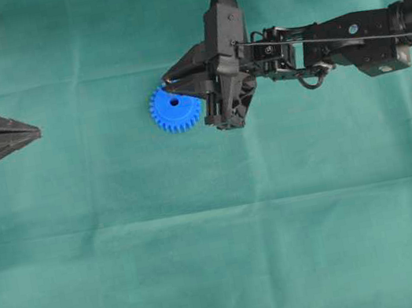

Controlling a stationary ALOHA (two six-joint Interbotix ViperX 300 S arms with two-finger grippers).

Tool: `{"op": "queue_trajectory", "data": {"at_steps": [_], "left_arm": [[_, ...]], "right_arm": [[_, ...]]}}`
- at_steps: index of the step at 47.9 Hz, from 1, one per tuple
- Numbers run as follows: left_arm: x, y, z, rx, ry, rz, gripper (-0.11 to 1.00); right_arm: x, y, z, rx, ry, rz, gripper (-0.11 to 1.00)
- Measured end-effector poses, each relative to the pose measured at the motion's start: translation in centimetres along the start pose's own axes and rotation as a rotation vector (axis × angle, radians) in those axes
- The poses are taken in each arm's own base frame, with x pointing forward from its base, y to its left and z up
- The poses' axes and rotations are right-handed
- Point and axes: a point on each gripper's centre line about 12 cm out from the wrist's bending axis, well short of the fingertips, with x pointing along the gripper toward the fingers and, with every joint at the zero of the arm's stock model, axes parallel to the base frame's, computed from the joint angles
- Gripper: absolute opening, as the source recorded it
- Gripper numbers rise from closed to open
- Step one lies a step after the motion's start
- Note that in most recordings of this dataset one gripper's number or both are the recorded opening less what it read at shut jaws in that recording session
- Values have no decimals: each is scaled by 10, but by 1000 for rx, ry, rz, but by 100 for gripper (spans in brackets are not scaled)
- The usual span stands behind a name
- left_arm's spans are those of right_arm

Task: Insert the shaft placed at a random location into the center hole of the medium gear at another random location.
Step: 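Align the shaft above the gear hole and lower it in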

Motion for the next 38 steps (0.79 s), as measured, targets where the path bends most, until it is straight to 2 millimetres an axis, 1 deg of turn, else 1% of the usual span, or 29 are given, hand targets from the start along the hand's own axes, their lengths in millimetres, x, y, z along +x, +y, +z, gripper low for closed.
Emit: {"op": "queue_trajectory", "data": {"at_steps": [9, 23, 38], "left_arm": [[0, 0, 0, -1, 0, -1, 0], [0, 0, -1, -1, 2, -1, 0], [0, 0, 0, -1, -2, -1, 0]], "right_arm": [[1, 0, -1, 0, 2, 0, 14], [15, 0, -20, 1, 40, -1, 14], [17, 0, -21, 4, 37, -3, 14]]}}
